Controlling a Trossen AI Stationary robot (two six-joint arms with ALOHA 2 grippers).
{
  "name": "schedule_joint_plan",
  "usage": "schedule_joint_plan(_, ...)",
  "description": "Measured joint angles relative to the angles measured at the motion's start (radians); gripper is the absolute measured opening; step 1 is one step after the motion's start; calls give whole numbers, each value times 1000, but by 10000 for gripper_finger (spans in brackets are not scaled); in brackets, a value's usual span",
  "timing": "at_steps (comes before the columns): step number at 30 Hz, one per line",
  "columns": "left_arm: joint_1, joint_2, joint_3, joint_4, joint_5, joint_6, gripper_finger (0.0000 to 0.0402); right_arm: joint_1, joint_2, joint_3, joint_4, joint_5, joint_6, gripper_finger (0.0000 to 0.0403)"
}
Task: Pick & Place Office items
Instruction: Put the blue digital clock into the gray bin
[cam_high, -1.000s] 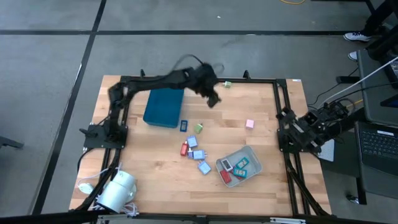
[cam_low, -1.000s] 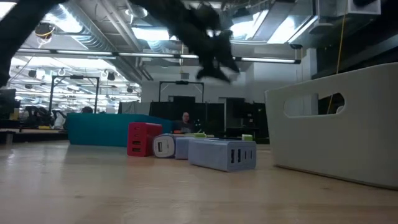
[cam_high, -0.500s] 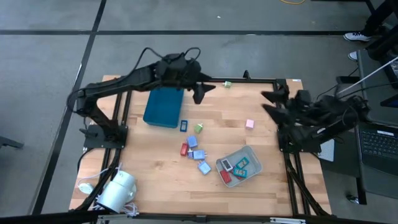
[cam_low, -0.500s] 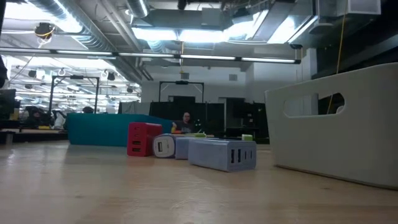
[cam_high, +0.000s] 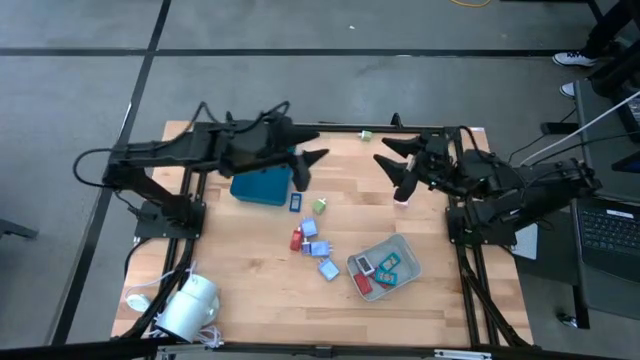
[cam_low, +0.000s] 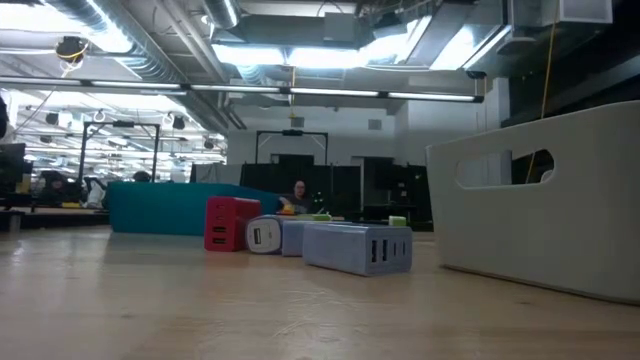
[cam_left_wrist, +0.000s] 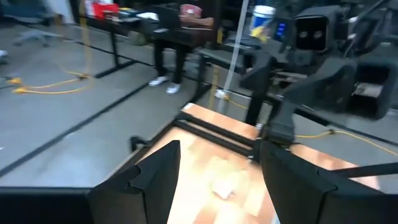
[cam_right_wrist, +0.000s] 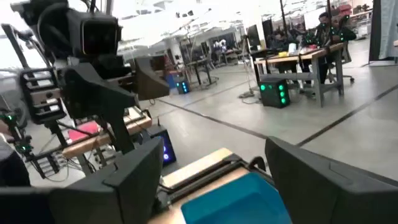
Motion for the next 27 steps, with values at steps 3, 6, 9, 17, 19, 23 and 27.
schedule_joint_plan(3, -14, -41, 0, -56, -73, -6, 216, 1, -3, 1, 60, -2, 50, 286)
schedule_joint_plan(6, -15, -67, 1, -72, -100, 0, 216, 9, 0, 1, 106, -39, 112, 286)
schedule_joint_plan(9, -12, -72, 1, -72, -97, 27, 216, 9, 7, 1, 130, -46, 170, 286)
schedule_joint_plan(17, -14, -79, -51, -136, -87, 7, 216, 0, 18, 1, 130, 32, 222, 286)
schedule_joint_plan(19, -23, -103, -121, -110, -105, -8, 216, -11, 19, 1, 126, 91, 193, 286)
schedule_joint_plan(23, -45, -183, -318, 98, -133, -72, 216, -18, 19, 1, 110, 243, 136, 286)
schedule_joint_plan(27, -66, -258, -560, 321, -188, -107, 216, -18, 19, 1, 107, 195, 103, 286)
